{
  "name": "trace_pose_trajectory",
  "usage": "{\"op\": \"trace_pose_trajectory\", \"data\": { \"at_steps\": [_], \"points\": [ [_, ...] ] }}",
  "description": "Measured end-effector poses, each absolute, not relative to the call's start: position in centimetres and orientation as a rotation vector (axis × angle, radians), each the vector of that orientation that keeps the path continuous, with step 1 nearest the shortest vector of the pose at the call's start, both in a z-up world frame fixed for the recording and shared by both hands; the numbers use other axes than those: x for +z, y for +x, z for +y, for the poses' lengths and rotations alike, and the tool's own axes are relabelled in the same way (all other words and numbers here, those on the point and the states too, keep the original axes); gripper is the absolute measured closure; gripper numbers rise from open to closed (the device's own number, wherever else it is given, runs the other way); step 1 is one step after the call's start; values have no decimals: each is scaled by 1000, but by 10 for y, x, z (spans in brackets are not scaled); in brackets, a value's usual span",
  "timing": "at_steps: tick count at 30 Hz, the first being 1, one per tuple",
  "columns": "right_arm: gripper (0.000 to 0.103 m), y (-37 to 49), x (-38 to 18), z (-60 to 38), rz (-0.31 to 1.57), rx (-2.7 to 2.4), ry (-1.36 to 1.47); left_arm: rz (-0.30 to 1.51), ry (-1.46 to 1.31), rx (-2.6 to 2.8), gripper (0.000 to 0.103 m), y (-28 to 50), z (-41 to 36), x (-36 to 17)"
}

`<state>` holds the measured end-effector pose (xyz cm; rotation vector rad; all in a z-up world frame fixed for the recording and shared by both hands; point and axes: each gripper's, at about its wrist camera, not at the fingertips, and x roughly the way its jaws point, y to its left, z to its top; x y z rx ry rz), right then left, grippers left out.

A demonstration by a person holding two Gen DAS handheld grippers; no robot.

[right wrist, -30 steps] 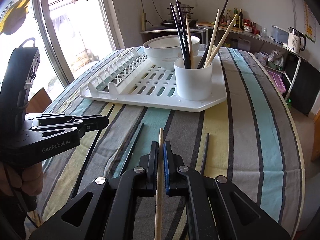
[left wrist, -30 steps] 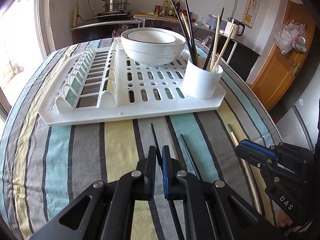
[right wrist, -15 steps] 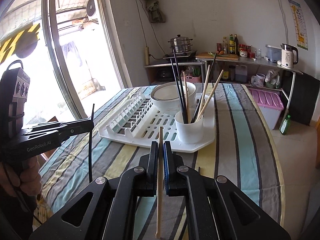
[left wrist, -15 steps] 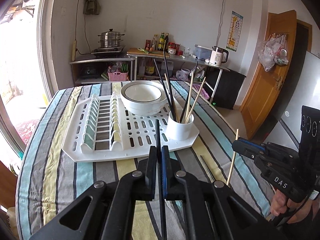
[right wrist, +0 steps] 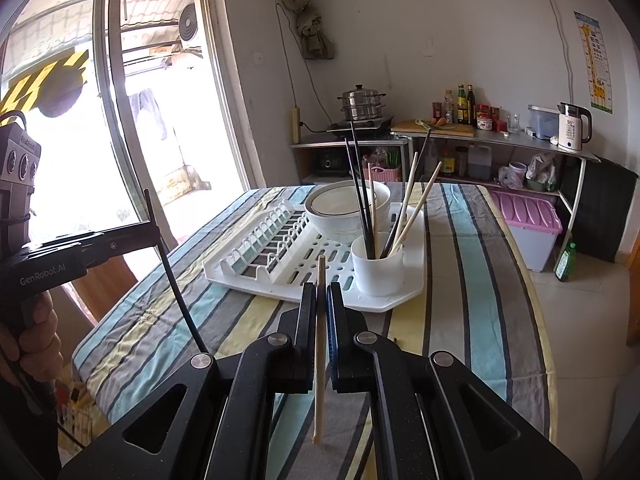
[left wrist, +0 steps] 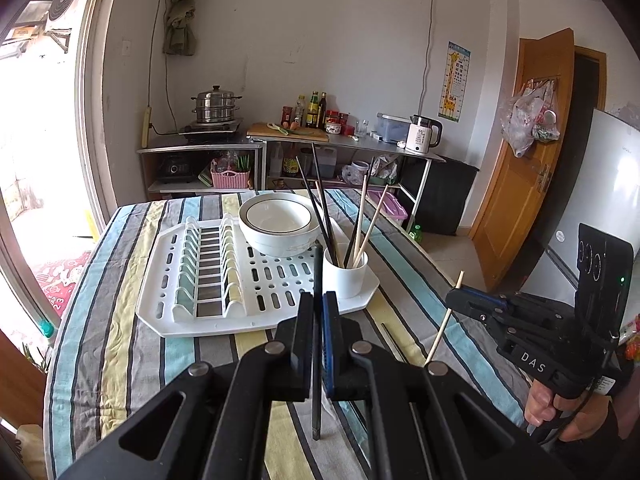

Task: Organize utensils
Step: 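Lift the chopsticks upright toward the white cup with both tools, then lower the black chopstick into the white cup with the left tool while the right tool lowers its wooden one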

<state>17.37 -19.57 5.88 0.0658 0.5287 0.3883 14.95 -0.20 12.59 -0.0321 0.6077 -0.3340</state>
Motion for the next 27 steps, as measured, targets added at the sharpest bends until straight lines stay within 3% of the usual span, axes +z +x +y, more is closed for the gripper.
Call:
{"op": "trace_pose_trajectory", "data": {
  "at_steps": [27],
  "points": [
    [98,212,96,-219,472,321,57,598,-22,-377,99,207,-27,175]
  ]
}}
